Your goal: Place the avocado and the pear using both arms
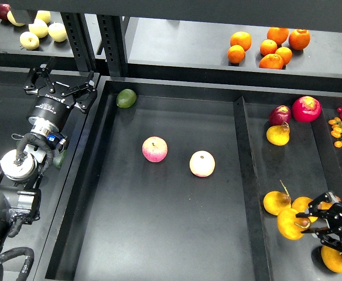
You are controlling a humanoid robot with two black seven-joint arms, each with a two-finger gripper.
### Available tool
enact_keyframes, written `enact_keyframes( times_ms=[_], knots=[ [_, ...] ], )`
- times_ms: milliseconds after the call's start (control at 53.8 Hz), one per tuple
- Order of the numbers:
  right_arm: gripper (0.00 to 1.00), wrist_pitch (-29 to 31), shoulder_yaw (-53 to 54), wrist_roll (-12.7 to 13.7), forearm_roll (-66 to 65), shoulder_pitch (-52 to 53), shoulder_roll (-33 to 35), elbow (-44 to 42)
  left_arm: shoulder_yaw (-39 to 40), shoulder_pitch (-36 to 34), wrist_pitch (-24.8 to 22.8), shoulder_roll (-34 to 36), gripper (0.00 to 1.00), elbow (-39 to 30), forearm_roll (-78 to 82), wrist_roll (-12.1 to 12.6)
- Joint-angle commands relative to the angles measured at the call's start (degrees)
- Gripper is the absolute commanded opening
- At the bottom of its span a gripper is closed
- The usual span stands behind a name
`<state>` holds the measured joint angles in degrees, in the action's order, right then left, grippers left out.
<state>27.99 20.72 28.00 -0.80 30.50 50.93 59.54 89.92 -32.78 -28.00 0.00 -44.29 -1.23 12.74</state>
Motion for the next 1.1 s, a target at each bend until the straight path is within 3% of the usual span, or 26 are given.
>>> enact_keyframes(
  times_ms=[0,873,1077],
  knots=[
    [0.05,0.01,0.03,0.00,-1.39,-1.14,-1.10,-3.02,-0.10,0.00,0.00,0.00,1.00,0.08,0.00,0.00],
    [0.08,0.01,1.17,0.00,-4.12,-4.49,-11.73,-15.77,-0.10,0.43,0.00,0.00,1.00,-0.01,0.00,0.09],
    [0.17,0.01,1.87,0.00,-4.30,-5.28,-12.35,-16.38,-0.10,0.52,0.00,0.00,1.00,-0.01,0.00,0.09]
  ],
)
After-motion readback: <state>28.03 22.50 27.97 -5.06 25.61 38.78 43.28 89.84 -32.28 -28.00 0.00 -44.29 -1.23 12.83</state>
